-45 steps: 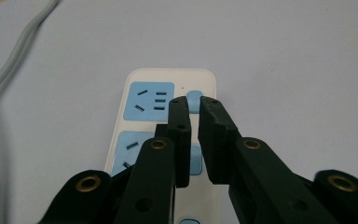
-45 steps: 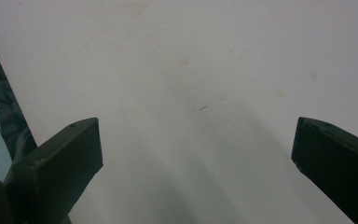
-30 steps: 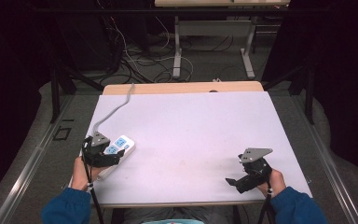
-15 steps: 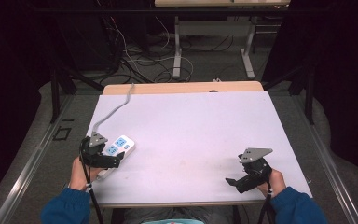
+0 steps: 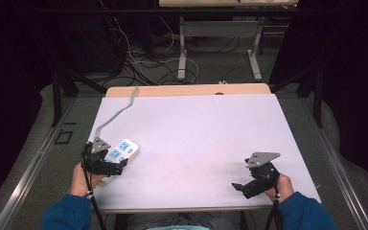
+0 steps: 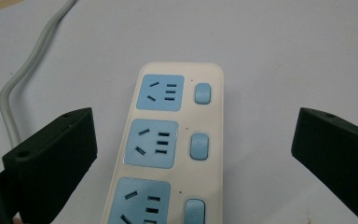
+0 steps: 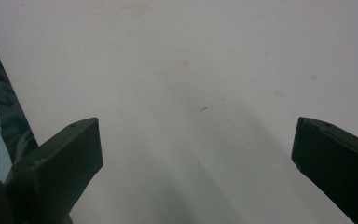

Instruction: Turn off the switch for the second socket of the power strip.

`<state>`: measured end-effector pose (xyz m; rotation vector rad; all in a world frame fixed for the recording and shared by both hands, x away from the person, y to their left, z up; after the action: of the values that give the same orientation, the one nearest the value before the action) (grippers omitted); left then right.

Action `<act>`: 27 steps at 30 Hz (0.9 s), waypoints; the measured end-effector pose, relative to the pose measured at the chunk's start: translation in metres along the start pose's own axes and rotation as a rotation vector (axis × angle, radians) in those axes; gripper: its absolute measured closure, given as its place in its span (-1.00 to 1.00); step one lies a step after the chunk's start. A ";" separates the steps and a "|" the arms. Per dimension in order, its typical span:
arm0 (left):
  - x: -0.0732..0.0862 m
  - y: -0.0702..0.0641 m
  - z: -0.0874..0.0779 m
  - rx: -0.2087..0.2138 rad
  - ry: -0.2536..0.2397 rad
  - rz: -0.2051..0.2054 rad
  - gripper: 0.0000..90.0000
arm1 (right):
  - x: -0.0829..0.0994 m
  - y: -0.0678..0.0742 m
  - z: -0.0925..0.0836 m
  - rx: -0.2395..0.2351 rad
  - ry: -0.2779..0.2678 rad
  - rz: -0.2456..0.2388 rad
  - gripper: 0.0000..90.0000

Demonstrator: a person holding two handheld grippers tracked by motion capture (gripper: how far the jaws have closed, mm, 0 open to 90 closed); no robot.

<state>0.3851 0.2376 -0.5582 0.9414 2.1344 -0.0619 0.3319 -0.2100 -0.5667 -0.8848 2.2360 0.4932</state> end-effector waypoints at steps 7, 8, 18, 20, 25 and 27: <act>0.004 -0.006 -0.003 0.020 -0.015 0.010 -1.00 | 0.000 0.000 0.000 0.000 0.001 0.000 -0.97; 0.005 -0.009 -0.004 0.026 -0.021 0.005 -1.00 | 0.000 0.000 0.000 -0.001 -0.002 0.001 -0.97; 0.010 -0.018 -0.016 0.034 -0.058 0.019 -1.00 | 0.000 0.001 0.000 0.007 -0.004 0.012 -0.97; 0.011 -0.020 -0.018 0.040 -0.058 0.027 -1.00 | 0.000 0.001 0.000 0.009 -0.007 0.013 -0.97; 0.013 -0.026 -0.022 0.046 -0.078 0.035 -1.00 | 0.000 0.000 0.000 0.002 -0.004 0.001 -0.97; 0.014 -0.029 -0.025 0.054 -0.076 0.043 -1.00 | 0.000 0.001 0.000 0.004 -0.001 0.010 -0.97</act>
<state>0.3448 0.2335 -0.5582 1.0001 2.0510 -0.1321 0.3312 -0.2098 -0.5666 -0.8719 2.2404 0.4935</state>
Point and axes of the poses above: each handheld gripper's, and its own axes: z roughly forward along the jaws, x roughly out of its underside, y roughly to its left, the point moved 7 cm from there along z, roughly forward along the jaws, and after that the axes turned 12 degrees about z, right-handed, at the moved point
